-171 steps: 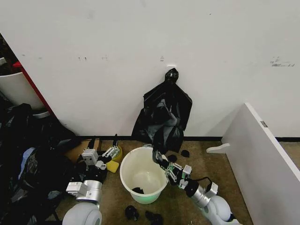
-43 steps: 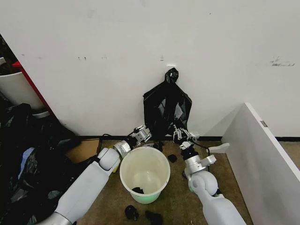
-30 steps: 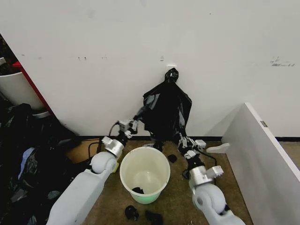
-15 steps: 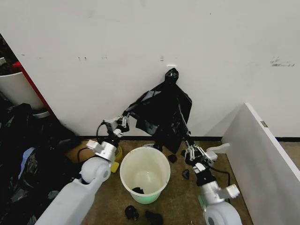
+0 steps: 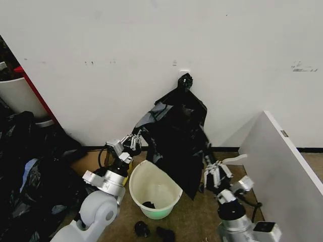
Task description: Place the garbage bag over the trash bin.
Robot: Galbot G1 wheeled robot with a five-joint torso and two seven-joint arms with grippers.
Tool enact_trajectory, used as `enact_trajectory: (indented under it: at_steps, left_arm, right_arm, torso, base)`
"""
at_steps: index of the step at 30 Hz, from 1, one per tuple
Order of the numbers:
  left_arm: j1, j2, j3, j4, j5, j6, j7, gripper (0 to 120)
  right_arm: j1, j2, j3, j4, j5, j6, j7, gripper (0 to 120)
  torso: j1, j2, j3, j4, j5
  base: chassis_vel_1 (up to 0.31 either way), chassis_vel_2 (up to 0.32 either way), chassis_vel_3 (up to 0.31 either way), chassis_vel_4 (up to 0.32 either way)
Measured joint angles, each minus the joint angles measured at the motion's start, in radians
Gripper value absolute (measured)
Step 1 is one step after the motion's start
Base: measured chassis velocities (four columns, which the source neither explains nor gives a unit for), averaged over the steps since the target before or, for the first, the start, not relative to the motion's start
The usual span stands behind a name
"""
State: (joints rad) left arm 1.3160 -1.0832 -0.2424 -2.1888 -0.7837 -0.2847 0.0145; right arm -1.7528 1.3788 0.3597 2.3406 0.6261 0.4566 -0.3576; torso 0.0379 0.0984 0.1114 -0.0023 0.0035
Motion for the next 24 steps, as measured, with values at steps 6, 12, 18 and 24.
enact_trajectory:
  at_steps: [6,12,18,24]
  left_arm:
    - [0.061,-0.012,-0.008,-0.064,0.023,0.052,-0.057,0]
    - [0.094,0.018,-0.002,-0.125,0.052,0.144,-0.159,0]
    - [0.110,0.056,0.011,-0.198,-0.008,0.237,-0.295,0]
    - [0.074,0.079,0.016,-0.251,-0.078,0.304,-0.356,0]
  right_arm:
    - [-0.053,-0.005,-0.032,0.040,-0.127,-0.021,0.119,0]
    - [-0.063,-0.049,-0.067,0.064,-0.107,-0.072,0.172,0]
    - [-0.070,-0.065,-0.056,0.133,-0.110,-0.128,0.235,0]
    - [-0.057,-0.082,-0.046,0.152,-0.179,-0.185,0.339,0]
  torso:
    - [0.000,0.000,0.000,0.0001,-0.0001]
    - [0.000,0.000,0.000,0.0002,0.0001]
    - [0.000,0.000,0.000,0.0001,0.0000]
    - [0.000,0.000,0.000,0.0000,0.0002]
  base:
    - [0.000,0.000,0.000,0.000]
    - [0.000,0.000,0.000,0.000]
    - [0.000,0.000,0.000,0.000]
    - [0.000,0.000,0.000,0.000]
